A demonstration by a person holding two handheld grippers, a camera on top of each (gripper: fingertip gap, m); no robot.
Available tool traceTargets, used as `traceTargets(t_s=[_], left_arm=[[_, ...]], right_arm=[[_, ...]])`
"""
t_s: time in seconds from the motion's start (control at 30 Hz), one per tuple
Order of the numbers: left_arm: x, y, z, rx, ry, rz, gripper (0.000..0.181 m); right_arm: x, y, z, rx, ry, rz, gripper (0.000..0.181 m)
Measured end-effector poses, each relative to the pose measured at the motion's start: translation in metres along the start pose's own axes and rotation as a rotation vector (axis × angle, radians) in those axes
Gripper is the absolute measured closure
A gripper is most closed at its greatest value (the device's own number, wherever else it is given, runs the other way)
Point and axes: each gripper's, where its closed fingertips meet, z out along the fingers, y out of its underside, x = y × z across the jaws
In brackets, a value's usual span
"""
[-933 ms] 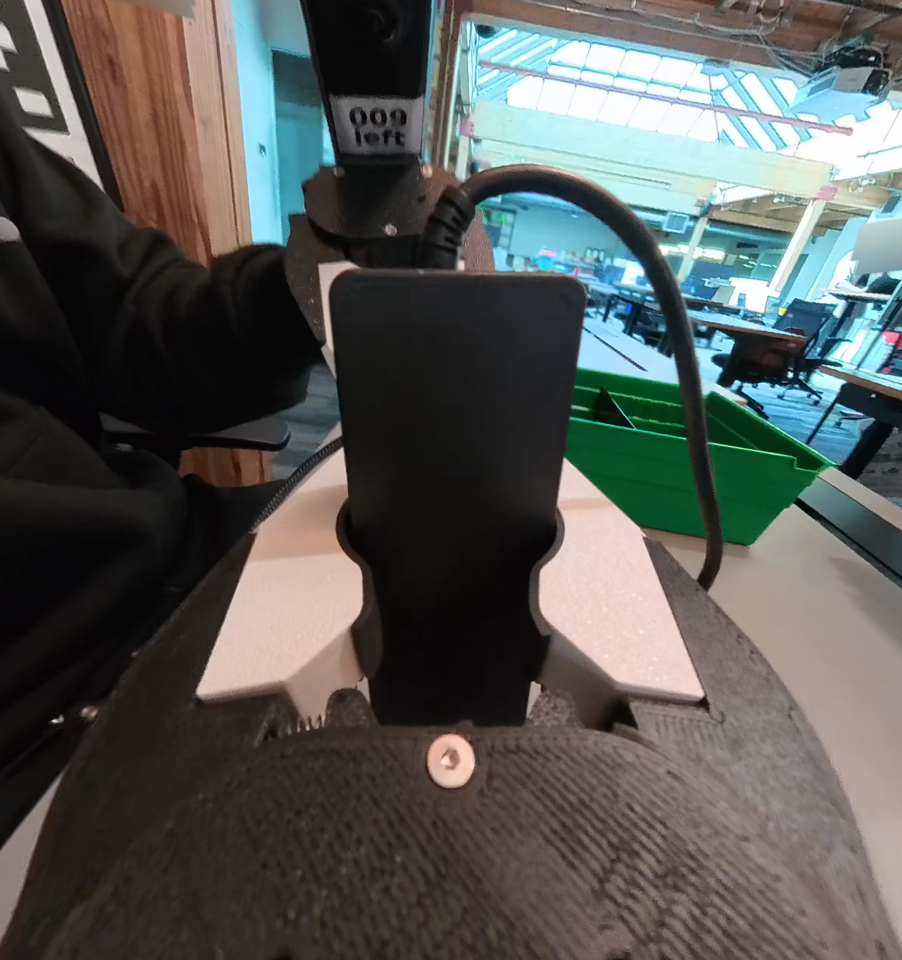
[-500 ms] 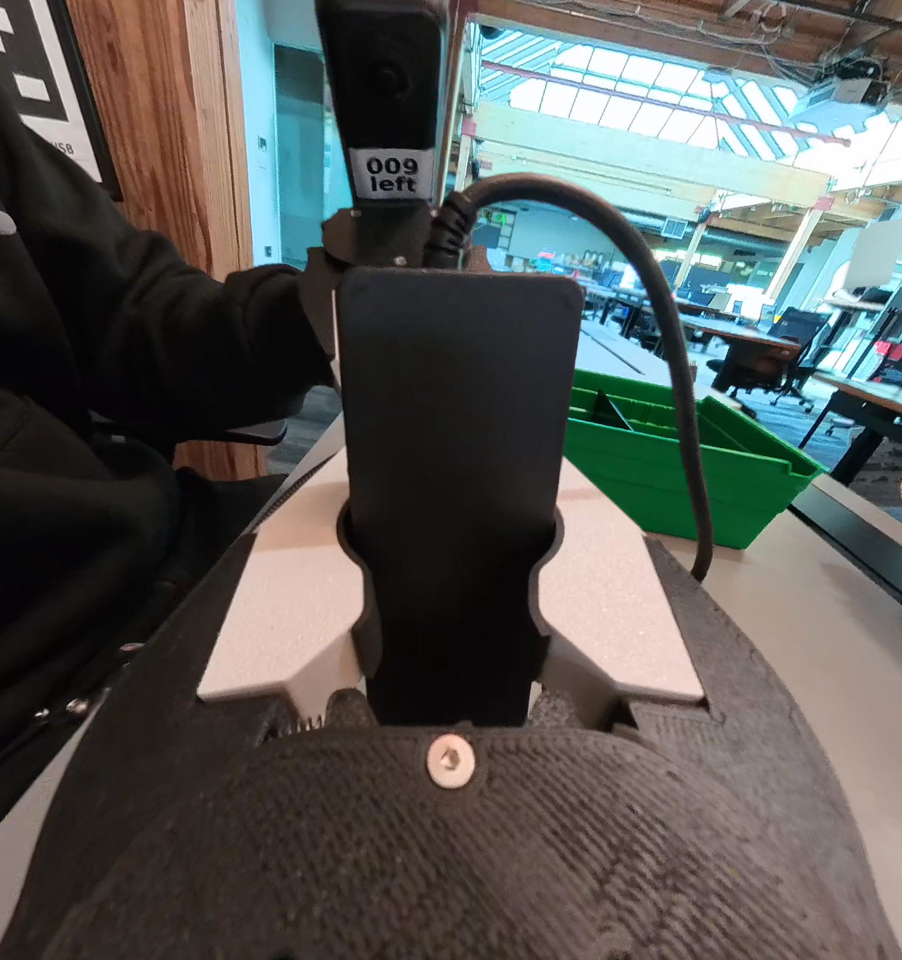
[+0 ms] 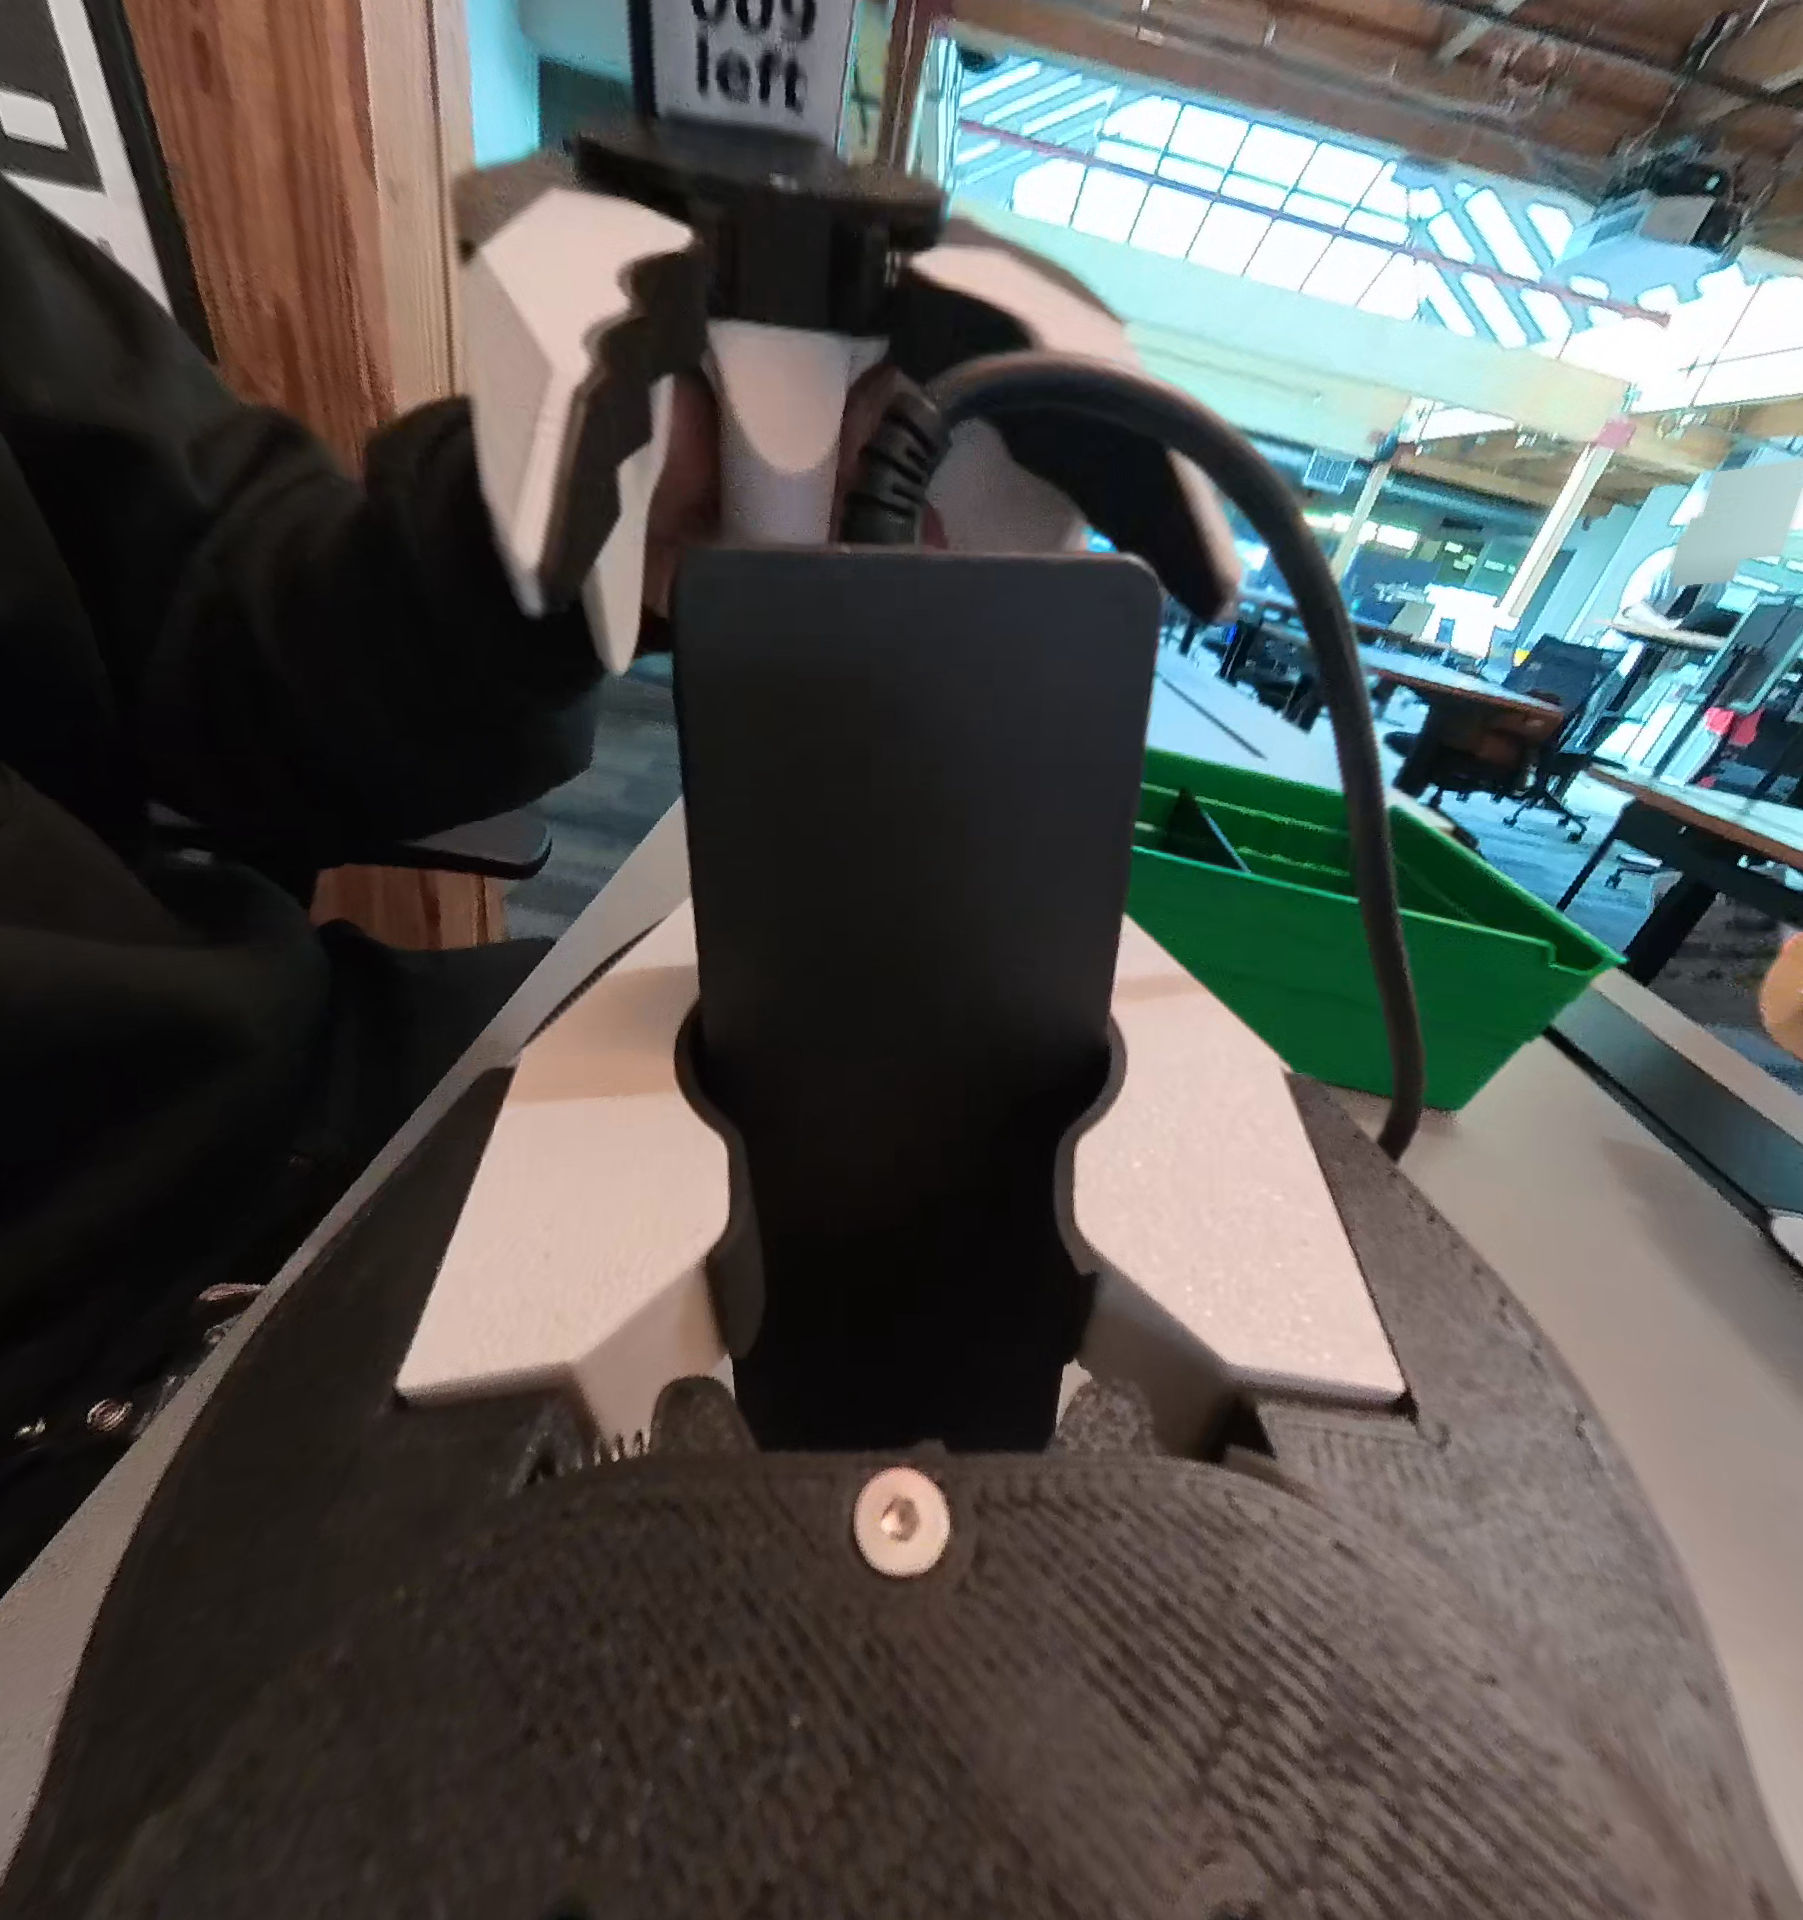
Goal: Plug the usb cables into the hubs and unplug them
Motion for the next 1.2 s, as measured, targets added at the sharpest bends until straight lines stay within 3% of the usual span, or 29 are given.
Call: traceTargets(t_s=[0.07,0.23,0.4,0.53,0.73,0.9,1.1,1.2], left_arm=[[0.000,0.002,0.013,-0.051,-0.019,0.023,0.104],[0.002,0.004,0.027,-0.077,0.007,0.046,0.122],[-0.003,-0.001,0.021,-0.077,0.018,0.043,0.129],[-0.003,-0.010,0.016,-0.047,0.015,0.079,0.129],[0.000,-0.008,0.013,-0.041,0.050,0.099,0.129],[-0.006,-0.007,-0.010,-0.054,0.036,0.058,0.131],[-0.012,0.048,-0.029,-0.292,0.036,0.034,0.143],[-0.006,0.052,-0.023,-0.270,0.070,0.039,0.170]], right_arm=[[-0.003,0.001,0.009,-0.018,-0.016,0.011,0.119],[-0.005,-0.001,0.018,-0.012,-0.029,0.072,0.118],[-0.002,-0.012,0.025,0.055,-0.018,0.133,0.116],[0.002,0.000,0.030,-0.035,0.019,0.135,0.105],[0.001,0.011,0.035,-0.151,0.042,0.071,0.111],[0.005,0.001,0.031,-0.054,0.040,0.083,0.113],[0.011,-0.007,0.018,0.011,0.054,0.083,0.113],[0.010,-0.008,0.019,0.011,0.051,0.079,0.114]])
